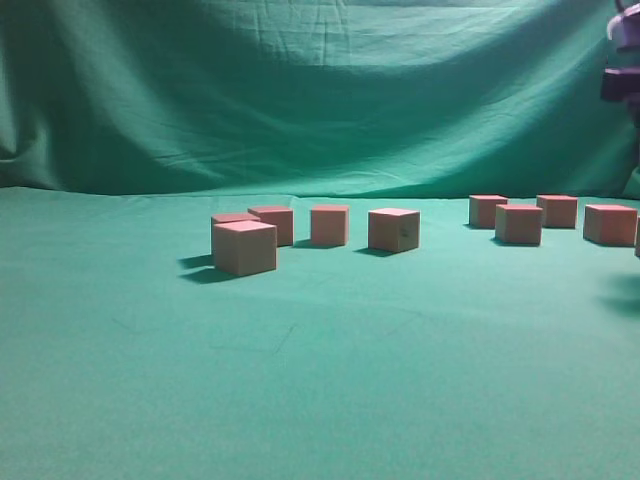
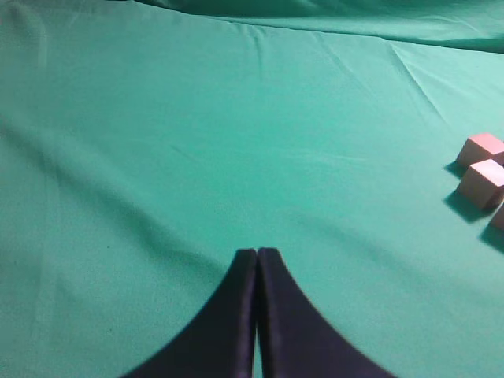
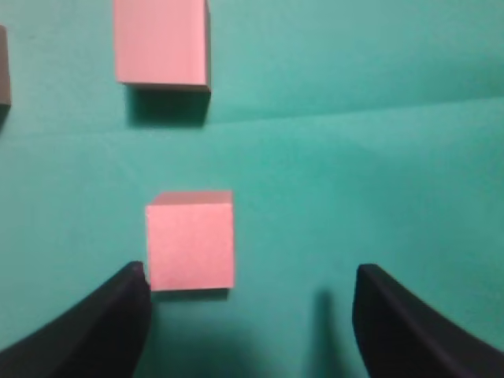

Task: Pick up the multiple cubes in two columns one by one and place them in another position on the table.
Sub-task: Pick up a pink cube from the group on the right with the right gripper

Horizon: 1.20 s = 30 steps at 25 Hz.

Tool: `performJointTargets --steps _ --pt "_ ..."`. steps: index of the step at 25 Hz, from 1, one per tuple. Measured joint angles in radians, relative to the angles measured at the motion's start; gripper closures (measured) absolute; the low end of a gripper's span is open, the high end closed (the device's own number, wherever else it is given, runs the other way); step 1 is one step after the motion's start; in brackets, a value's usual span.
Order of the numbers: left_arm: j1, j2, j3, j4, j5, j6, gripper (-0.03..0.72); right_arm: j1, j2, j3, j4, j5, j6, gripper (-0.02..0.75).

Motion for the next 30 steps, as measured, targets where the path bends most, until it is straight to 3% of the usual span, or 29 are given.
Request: performJointTargets --steps 13,19,25,30 --pt "0.0 0.0 0.0 0.0 0.0 0.0 0.688 -0.005 0.093 0.0 0.072 -0.112 -0.078 0.211" --pt "0.0 0.0 0.0 0.0 0.0 0.0 0.688 0.002 0.099 0.0 0.091 -0.123 -0.096 0.482" --pt "0.0 0.0 0.0 0.0 0.0 0.0 0.688 0.002 0.099 -0.007 0.11 -0.112 -0.123 0.474" --pt "0.0 0.0 0.0 0.0 0.0 0.0 0.688 0.019 0.045 -0.094 0.205 0.06 -0.218 0.474"
